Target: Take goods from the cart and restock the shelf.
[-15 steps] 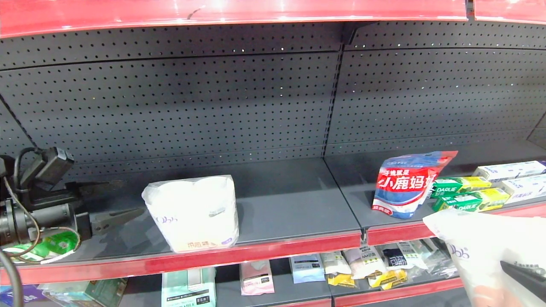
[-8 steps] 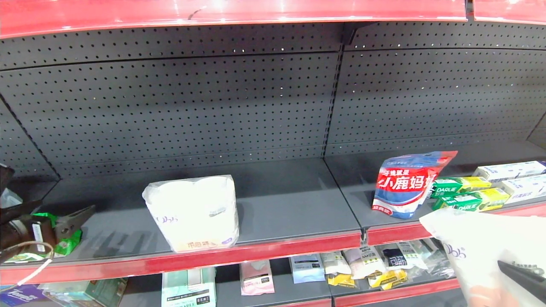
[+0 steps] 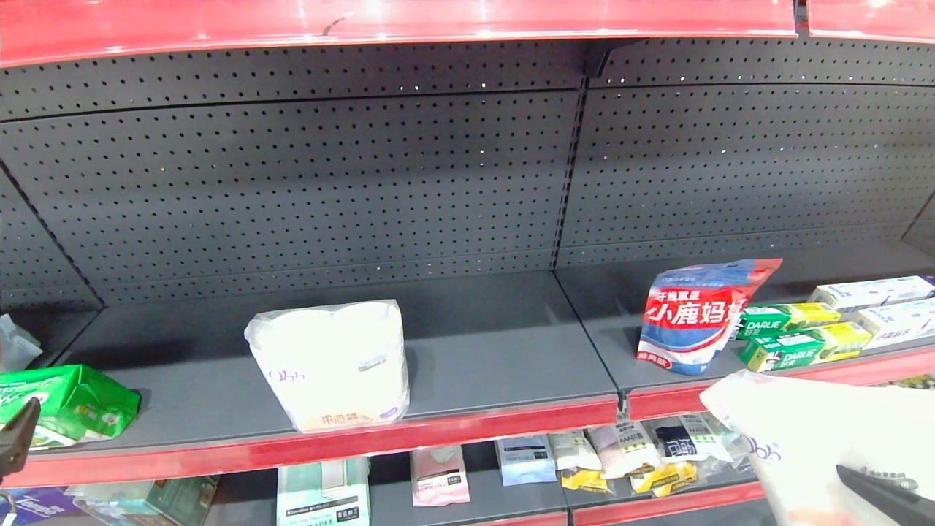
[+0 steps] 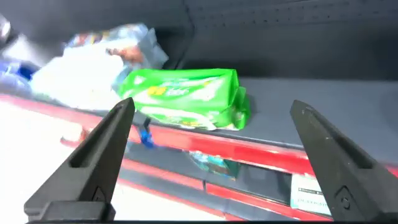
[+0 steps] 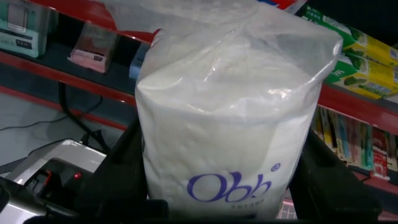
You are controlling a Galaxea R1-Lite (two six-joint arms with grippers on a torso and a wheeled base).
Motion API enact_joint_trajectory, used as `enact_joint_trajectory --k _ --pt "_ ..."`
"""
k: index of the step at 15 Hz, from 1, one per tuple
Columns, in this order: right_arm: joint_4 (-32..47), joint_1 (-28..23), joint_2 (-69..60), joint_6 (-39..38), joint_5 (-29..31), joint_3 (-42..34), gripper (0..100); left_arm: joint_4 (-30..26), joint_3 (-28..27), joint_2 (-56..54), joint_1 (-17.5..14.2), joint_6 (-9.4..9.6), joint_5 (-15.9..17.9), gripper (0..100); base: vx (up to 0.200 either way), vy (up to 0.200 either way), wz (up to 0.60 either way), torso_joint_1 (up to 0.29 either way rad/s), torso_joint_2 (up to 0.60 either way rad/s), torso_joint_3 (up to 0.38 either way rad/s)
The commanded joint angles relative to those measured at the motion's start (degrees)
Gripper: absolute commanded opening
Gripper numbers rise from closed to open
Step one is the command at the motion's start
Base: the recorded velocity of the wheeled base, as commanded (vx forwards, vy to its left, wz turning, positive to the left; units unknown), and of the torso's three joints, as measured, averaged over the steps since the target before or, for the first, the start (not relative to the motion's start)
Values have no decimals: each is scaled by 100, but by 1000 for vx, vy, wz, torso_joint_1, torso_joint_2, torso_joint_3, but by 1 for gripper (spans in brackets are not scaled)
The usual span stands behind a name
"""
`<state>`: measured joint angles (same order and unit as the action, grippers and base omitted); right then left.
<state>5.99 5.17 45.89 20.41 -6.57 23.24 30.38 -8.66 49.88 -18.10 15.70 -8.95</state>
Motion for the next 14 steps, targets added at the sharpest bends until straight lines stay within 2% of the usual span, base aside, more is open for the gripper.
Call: enact_joint_trajectory --k 1,3,4,5,6,7,8,9,10,12,14 --pt "-1 -7 17 -63 -28 23 0 -269 259 -752 1301 311 1387 100 0 0 0 0 0 0" --pt "-18 -16 114 -142 -99 58 0 -1122 224 -1315 2267 311 2864 100 0 0 0 0 0 0" --pt "-18 -33 166 -177 -108 67 0 -1860 -5 -1666 2698 293 3619 100 0 0 0 0 0 0" --pt "-45 -33 237 -169 -108 85 0 -2642 -303 -1930 2777 205 3769 100 0 0 0 0 0 0" --pt "-159 -33 316 -169 -99 111 0 -3249 -558 -2009 2672 -50 3514 100 0 0 0 0 0 0" --pt "-326 -33 448 -160 -99 155 0 -3302 -514 -2044 2302 -234 2600 100 0 0 0 0 0 0" --pt "-493 -33 571 -169 -99 199 0 -3275 -339 -2167 1986 -225 1695 100 0 0 0 0 0 0" --pt "-651 -42 667 -169 -99 243 0 -3196 -119 -2404 1793 -269 1009 100 0 0 0 0 0 0" --pt "-730 -7 702 -160 -125 252 0 -3055 242 -3072 1793 -287 912 100 0 0 0 0 0 0" --pt "-722 19 676 -81 -301 208 0 -3328 523 -4391 2109 -278 1888 100 0 0 0 0 0 0" --pt "-722 90 667 -28 -301 199 0 -3996 198 -4549 2109 -305 1888 100 0 0 0 0 0 0"
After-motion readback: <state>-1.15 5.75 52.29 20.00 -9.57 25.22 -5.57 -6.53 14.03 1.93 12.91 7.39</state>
